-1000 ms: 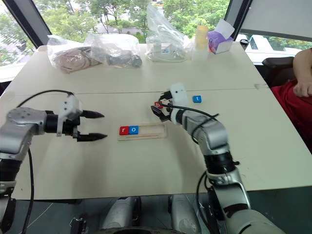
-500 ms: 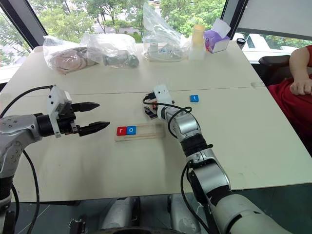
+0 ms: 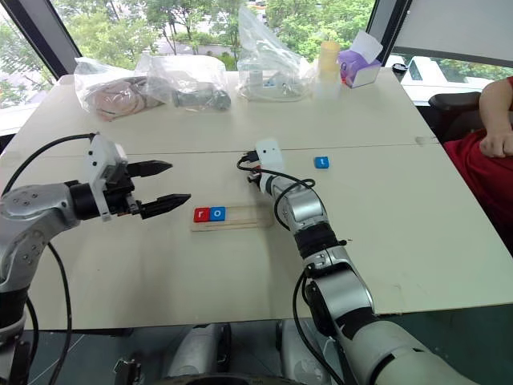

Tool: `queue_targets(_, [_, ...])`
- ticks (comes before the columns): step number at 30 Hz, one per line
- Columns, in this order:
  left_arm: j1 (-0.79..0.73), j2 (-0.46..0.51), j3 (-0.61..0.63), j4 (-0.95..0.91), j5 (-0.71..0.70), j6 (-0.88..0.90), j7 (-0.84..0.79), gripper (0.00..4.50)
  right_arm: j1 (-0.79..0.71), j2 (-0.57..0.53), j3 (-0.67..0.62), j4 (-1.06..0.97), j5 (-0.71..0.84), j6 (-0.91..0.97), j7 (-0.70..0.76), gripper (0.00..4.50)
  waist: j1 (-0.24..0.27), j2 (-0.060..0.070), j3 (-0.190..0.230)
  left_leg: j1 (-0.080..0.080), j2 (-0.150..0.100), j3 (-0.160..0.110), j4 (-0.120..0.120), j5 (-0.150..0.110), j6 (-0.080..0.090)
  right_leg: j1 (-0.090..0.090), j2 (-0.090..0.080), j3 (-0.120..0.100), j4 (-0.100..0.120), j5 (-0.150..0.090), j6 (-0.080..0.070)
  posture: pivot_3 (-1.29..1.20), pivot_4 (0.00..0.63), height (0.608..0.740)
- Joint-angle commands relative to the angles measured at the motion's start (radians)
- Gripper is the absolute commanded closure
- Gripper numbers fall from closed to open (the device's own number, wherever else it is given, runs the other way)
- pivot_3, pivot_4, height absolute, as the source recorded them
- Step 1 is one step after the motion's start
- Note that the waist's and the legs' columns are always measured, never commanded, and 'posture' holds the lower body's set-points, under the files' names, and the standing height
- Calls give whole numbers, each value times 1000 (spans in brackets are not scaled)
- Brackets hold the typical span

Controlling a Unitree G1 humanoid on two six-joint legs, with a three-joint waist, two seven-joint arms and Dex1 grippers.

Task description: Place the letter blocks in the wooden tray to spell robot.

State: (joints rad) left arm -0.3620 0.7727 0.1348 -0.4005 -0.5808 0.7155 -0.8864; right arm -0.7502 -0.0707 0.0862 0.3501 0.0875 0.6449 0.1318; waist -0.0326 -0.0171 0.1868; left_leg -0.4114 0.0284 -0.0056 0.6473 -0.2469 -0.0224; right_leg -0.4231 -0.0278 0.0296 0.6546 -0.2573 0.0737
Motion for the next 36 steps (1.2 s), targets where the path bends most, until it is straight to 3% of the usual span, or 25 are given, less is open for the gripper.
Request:
queue_targets(1, [-25, -23, -71, -42, -21, -3, -22, 0, 80, -76, -45, -363, 9, 149, 5, 3266, 3, 0, 0, -1, 0, 0, 0, 0, 0, -1, -1, 0, -1, 0, 0, 0, 150, 740])
queue_targets(5, [-46, -74, -212, -10, 33, -51, -53, 0, 292, -65, -174, -827, 48, 510, -62, 3266, 13, 0, -1, -1, 0, 0, -1, 0, 0, -1, 1, 1, -1, -1, 1, 0, 150, 740])
queue_targets(10, [-92, -119, -276, 66, 60, -93, -95, 0, 436, 48, -283, -1125, 25, 800, -134, 3266, 9, 1, 0, 1, 2, 0, -1, 0, 0, -2, 6, 1, 1, -1, -3, 0, 150, 740])
queue_targets(19, [-163, -152, -324, 190, 111, -157, -170, 0, 591, 146, -315, -1058, 11, 726, -164, 3266, 11, 0, -1, 2, 3, 3, 0, 0, 0, -1, 11, 4, 0, -2, -7, 0, 150, 740])
queue_targets(23, [-165, -160, -324, 200, 121, -164, -175, 0, 602, 154, -310, -1061, 18, 720, -167, 1372, 12, 0, -1, 2, 3, 3, 0, 0, 0, -1, 11, 5, 0, -2, -6, 0, 150, 740])
queue_targets(25, [-163, -162, -322, 203, 125, -165, -177, 0, 594, 119, -312, -1069, 19, 721, -155, 307, 13, 0, -1, 2, 3, 3, 0, 0, 0, -1, 11, 5, 0, -2, -7, 0, 150, 740])
queue_targets(26, [-161, -161, -319, 203, 126, -165, -178, 0, 591, 103, -315, -1078, 19, 718, -149, 29, 14, 0, -1, 2, 3, 3, 0, 0, 0, -1, 10, 5, 0, -2, -7, 0, 150, 740])
queue_targets(28, [-158, -135, -297, 199, 122, -157, -191, 0, 581, -22, -319, -1094, 26, 608, -74, 29, 15, 1, -1, 2, 3, 3, 1, 0, 0, -1, 10, 5, -1, -2, -7, 0, 150, 740])
queue_targets(32, [-156, -70, -268, 187, 88, -135, -246, 0, 608, -270, -361, -1024, 139, 387, 216, 29, 12, 0, 0, 1, 2, 5, 0, 0, 0, -1, 9, 8, -4, -2, -6, 0, 150, 740])
queue_targets(36, [-147, 9, -281, 98, 26, -81, -354, 0, 693, -531, -389, -826, 221, 99, 597, 29, 12, 0, 0, 2, 3, 7, -1, -1, 1, -1, 12, 9, -5, -2, -5, 0, 150, 740])
